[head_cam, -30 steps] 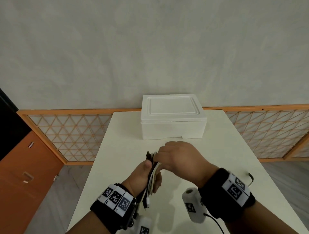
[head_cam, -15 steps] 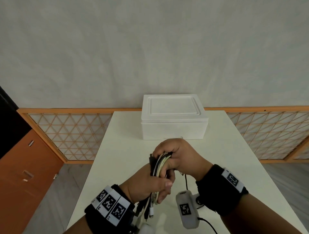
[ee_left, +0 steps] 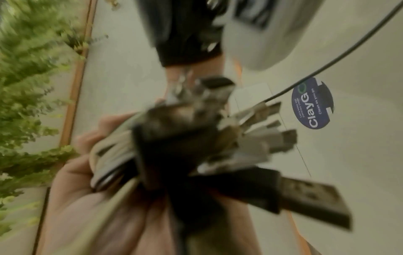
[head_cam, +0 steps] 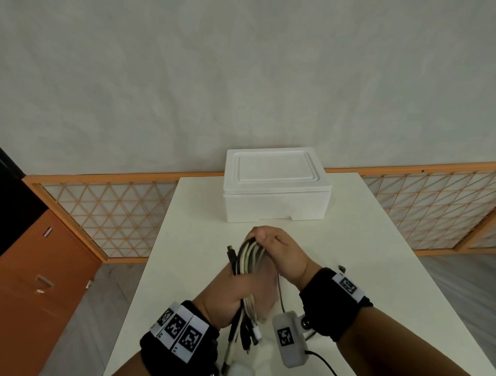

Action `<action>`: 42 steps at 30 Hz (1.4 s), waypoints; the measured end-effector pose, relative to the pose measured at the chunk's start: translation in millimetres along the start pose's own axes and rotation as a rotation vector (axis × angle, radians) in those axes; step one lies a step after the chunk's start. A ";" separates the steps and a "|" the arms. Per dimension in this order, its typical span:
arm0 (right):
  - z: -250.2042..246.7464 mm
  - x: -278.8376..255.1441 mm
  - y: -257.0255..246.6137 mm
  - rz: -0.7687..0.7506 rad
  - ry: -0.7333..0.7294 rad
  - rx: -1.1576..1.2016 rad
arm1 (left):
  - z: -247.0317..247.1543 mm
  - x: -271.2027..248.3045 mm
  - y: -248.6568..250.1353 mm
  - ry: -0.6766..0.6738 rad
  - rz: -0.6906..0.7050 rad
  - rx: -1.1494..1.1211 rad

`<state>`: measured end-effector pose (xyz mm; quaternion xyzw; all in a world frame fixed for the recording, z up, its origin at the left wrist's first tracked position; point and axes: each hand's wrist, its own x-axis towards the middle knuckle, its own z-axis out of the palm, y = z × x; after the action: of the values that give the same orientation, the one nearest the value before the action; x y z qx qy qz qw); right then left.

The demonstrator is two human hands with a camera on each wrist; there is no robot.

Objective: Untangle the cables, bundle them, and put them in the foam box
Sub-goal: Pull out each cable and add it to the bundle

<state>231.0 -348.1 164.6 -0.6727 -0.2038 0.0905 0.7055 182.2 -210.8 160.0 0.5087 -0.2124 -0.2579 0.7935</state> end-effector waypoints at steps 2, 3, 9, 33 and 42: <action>0.0 -6.4 11.8 0.053 0.062 -0.039 | -6.9 2.5 2.7 0.021 0.014 -0.092; 0.3 -9.5 17.3 0.063 0.084 -0.060 | -11.1 3.5 4.6 0.031 0.011 -0.142; 1.3 -17.2 39.6 -0.030 0.209 -0.296 | -21.7 5.5 7.5 0.105 0.049 -0.355; 22.6 -36.3 32.4 0.259 -0.311 -1.350 | -14.5 18.0 3.9 0.549 0.103 -0.247; 27.1 -40.8 -5.3 0.076 -0.442 -1.507 | -26.9 19.8 -1.3 0.737 -0.019 0.340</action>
<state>182.4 -340.2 163.3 -0.9428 -0.3228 0.0835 -0.0013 213.4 -204.8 149.7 0.6928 0.0513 -0.0266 0.7188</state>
